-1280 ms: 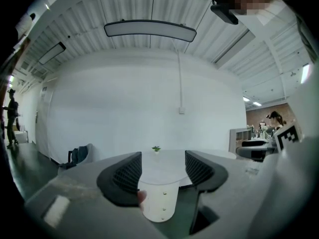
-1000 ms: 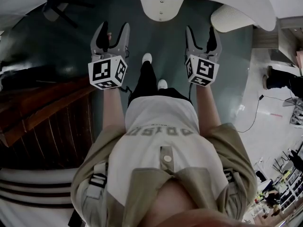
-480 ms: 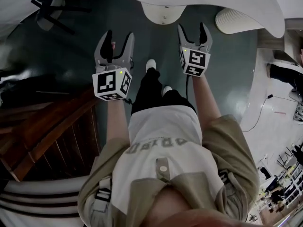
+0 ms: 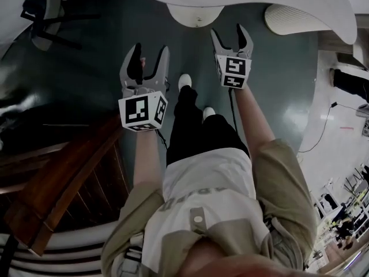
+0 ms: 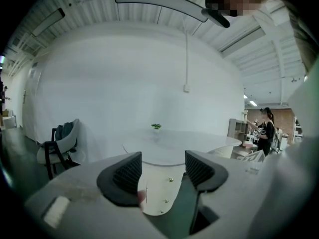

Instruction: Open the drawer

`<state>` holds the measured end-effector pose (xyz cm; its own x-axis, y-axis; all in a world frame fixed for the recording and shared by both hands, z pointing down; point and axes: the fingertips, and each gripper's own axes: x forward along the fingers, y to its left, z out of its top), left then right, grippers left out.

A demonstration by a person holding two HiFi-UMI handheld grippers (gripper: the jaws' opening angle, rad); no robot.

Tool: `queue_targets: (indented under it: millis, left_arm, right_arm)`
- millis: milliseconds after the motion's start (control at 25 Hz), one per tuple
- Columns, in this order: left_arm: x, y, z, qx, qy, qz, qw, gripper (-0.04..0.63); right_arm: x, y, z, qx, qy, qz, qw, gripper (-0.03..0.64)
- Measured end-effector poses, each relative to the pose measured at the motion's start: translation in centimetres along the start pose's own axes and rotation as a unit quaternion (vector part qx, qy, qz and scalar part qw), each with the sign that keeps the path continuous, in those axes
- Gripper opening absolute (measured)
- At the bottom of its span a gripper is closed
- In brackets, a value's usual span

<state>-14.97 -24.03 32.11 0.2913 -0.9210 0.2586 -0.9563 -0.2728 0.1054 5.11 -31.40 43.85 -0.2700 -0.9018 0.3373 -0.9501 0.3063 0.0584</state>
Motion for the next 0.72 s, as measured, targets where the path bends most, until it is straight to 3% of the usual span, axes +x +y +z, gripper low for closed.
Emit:
queue_targets:
  millis: [640,720]
  left_arm:
    - [7.3,1.2,-11.3,0.002,-0.004,0.0,1.0,0.285]
    - [8.0,1.5,-12.7,0.001,-0.004,0.004,1.0,0.285]
  right_arm:
    - [11.7,0.9,-15.5,0.008,0.037,0.001,0.999,0.337]
    - [13.1,0.8,-17.3,0.013,0.04,0.002,0.999,0.3]
